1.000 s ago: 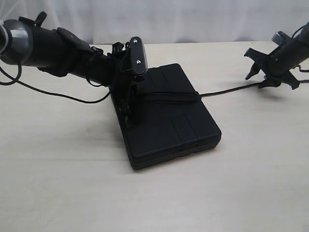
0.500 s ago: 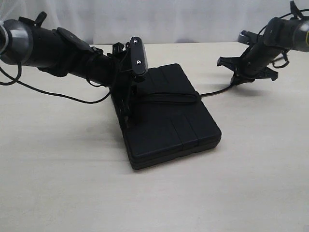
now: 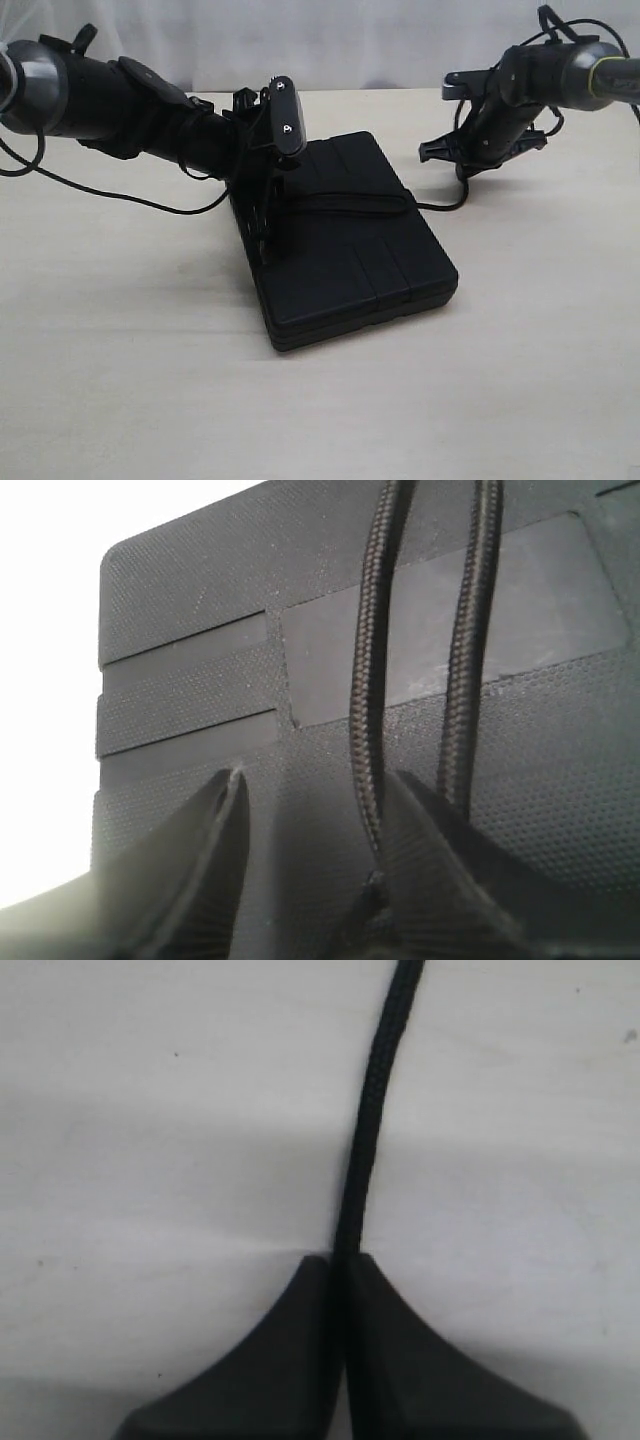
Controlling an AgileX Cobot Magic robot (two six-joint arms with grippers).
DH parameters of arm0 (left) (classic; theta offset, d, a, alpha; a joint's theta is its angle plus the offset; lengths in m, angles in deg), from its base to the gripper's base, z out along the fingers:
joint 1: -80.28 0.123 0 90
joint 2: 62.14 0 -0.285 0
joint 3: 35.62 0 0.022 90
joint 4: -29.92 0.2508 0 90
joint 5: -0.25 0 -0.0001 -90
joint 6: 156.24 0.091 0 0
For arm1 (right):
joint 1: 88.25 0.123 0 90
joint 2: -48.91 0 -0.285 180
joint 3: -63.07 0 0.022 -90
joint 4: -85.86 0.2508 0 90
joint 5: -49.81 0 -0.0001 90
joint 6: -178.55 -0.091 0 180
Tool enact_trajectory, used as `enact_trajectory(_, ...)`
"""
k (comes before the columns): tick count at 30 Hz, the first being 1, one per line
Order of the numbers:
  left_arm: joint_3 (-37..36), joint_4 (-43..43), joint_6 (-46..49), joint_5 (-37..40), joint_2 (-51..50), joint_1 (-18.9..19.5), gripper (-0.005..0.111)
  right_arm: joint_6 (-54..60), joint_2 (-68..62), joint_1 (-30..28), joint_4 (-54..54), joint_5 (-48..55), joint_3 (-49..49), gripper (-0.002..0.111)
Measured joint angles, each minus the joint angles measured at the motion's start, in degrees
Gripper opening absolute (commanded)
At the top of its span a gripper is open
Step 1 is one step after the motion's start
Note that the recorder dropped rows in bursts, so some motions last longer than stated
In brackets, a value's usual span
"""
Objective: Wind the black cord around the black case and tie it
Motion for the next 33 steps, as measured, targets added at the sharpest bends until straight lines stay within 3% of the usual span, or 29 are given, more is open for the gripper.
enact_trajectory(14,0.0,0.0,0.0,1.3,0.0,0.0,0.041,-0.5,10.3,3.8,-6.0,-21.1,21.6,0.004)
enact_trajectory(22,0.0,-0.4,0.0,6.7,0.0,0.0,0.041,-0.5,15.6,4.3,-5.9,-34.0,34.3,0.004)
enact_trajectory(29,0.0,-0.4,0.0,7.8,0.0,0.0,0.041,-0.5,18.0,4.6,-5.6,-32.0,35.4,0.007)
enact_trajectory(33,0.0,-0.4,0.0,7.8,0.0,0.0,0.041,-0.5,18.1,4.7,-4.5,-20.8,30.3,0.031)
